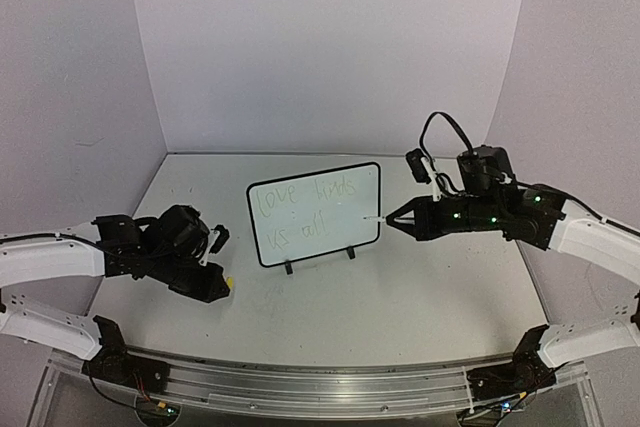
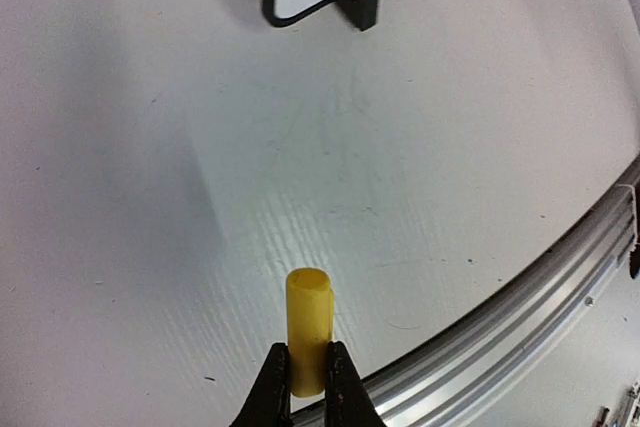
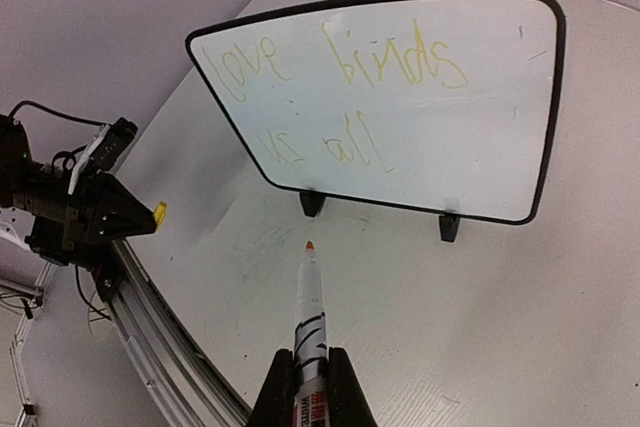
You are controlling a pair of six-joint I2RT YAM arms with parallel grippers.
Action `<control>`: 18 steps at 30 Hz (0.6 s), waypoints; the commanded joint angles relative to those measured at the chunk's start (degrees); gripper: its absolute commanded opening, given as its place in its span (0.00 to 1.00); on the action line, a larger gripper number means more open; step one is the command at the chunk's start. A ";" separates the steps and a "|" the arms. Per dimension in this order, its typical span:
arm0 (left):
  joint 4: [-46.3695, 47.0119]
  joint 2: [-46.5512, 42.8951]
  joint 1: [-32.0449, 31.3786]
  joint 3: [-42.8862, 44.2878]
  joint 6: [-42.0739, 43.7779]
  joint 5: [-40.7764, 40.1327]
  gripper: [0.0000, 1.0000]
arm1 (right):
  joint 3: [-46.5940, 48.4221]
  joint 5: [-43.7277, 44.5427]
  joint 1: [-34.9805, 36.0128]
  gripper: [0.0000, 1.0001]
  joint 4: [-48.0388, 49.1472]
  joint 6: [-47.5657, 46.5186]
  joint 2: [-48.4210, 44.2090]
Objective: Write a sentence on the whiteboard
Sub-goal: Pick up the pen cap from the corner of the board, then insert the whiteboard marker without the cap into the pen cap.
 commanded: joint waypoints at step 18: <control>9.72 15.36 -16.94 21.62 25.27 18.17 0.00 | 5.39 -42.97 -0.11 0.00 -8.18 4.22 8.93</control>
